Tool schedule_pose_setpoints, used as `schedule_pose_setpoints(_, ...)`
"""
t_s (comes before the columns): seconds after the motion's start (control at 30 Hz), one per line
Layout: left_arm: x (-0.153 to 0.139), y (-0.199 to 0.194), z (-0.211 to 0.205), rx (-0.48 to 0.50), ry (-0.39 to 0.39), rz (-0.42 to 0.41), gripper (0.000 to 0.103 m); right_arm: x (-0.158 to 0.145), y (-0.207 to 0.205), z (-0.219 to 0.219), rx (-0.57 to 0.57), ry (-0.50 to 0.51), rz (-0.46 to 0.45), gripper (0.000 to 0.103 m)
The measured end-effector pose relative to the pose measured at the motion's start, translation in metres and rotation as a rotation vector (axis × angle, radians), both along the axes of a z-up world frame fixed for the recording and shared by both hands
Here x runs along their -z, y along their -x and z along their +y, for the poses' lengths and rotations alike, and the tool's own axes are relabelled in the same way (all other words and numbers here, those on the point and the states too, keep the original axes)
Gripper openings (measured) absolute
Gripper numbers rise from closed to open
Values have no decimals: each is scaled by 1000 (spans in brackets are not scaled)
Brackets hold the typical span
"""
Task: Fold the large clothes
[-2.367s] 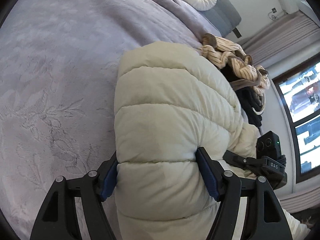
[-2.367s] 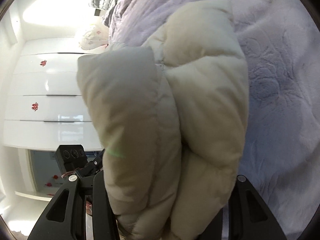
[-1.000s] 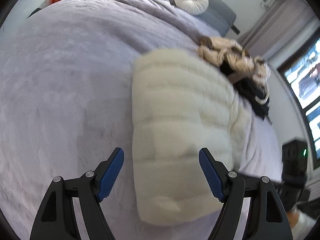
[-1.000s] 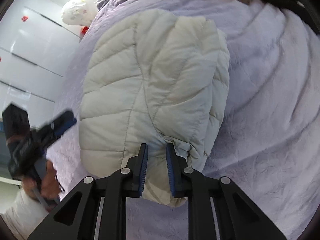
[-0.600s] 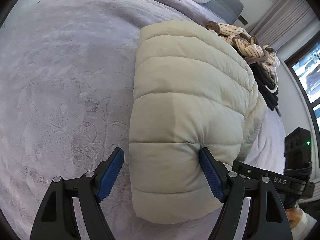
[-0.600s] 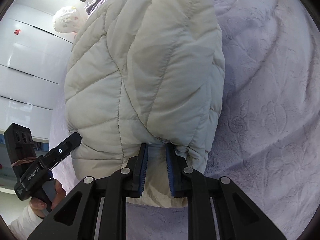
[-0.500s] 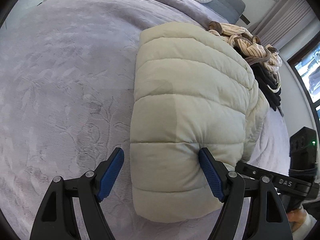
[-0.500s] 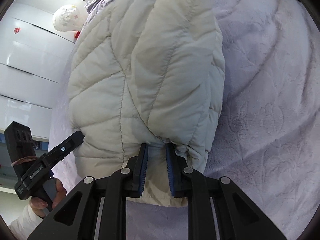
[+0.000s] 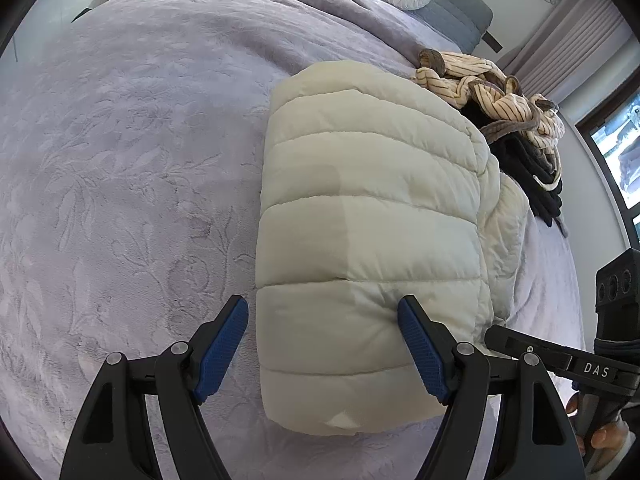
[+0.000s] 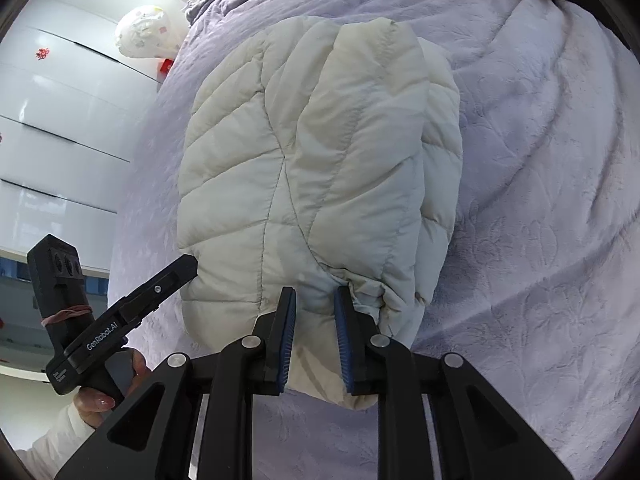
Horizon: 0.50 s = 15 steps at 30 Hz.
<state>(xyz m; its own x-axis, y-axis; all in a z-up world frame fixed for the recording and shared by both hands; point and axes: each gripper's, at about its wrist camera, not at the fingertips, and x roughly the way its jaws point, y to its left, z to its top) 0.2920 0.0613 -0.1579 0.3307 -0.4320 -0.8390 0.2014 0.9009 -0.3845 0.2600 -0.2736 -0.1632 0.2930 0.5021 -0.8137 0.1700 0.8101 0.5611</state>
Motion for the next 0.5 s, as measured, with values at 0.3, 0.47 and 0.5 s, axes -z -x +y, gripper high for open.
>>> schedule_pose_setpoints(0.3,-3,2,6,-5,9,2,78,-3,1,-4,4,-11,0,22)
schedule_pose_setpoints(0.47,-13,4,9,2,-3,0,78,-8,5,-10,22,-47,-5,22)
schedule_pose_setpoints(0.5,-17,5,10,5,-7,-1,78,-10,6,-11,24,-50,-5,22)
